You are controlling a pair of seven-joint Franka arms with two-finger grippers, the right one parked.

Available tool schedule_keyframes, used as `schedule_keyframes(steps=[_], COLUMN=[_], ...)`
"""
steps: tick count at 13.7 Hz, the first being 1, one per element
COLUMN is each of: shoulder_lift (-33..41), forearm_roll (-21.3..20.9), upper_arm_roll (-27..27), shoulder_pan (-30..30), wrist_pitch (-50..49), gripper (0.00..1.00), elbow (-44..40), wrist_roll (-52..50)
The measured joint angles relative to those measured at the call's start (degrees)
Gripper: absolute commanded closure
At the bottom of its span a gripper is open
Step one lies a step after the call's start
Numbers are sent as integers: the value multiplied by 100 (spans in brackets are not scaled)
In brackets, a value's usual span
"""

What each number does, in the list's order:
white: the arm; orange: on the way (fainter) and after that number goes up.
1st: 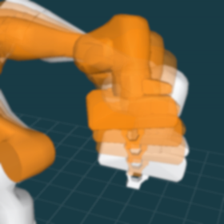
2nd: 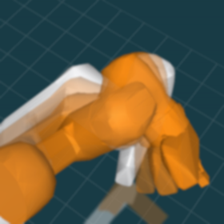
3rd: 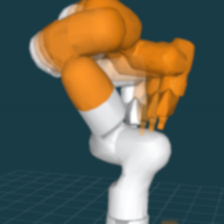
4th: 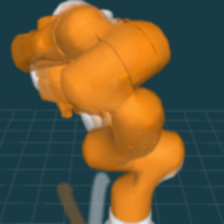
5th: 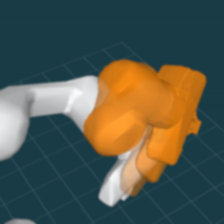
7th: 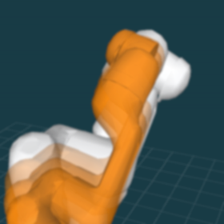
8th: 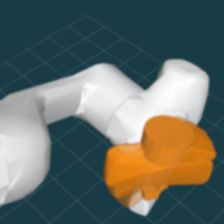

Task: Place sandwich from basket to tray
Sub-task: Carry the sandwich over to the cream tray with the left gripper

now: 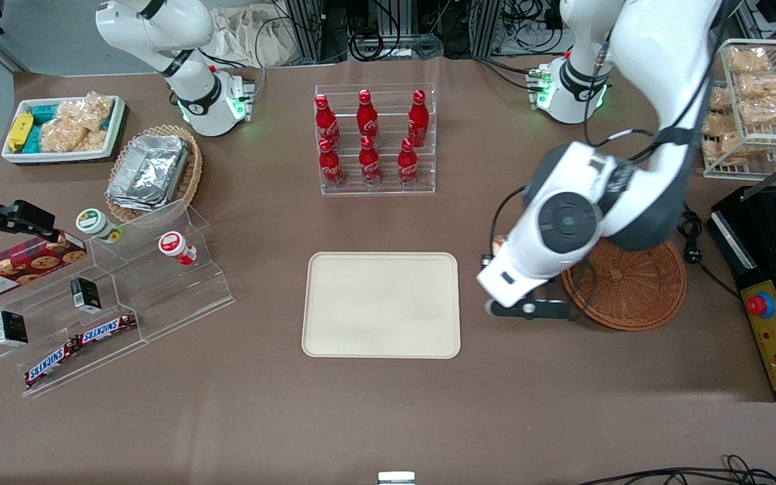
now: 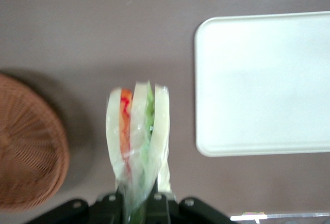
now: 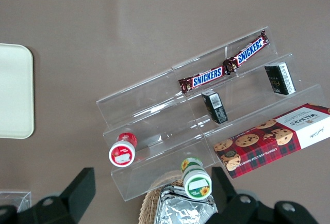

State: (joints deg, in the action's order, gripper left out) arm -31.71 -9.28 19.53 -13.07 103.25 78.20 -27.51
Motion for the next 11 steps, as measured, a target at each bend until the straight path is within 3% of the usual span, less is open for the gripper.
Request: schedule_keyframes(steps=[7,8,11], shoulder_lift=[-1031,-1164,-1467], forearm_roll=[-374,-408,-498], upper_arm_roll=[-10,-10,-10], shoulder_pan=[-480,-483,-539], wrist_pitch=[1642,1811,2225], gripper=[100,94,91], elbow=[53,67,131], wrist_roll=[-498,-507,-519])
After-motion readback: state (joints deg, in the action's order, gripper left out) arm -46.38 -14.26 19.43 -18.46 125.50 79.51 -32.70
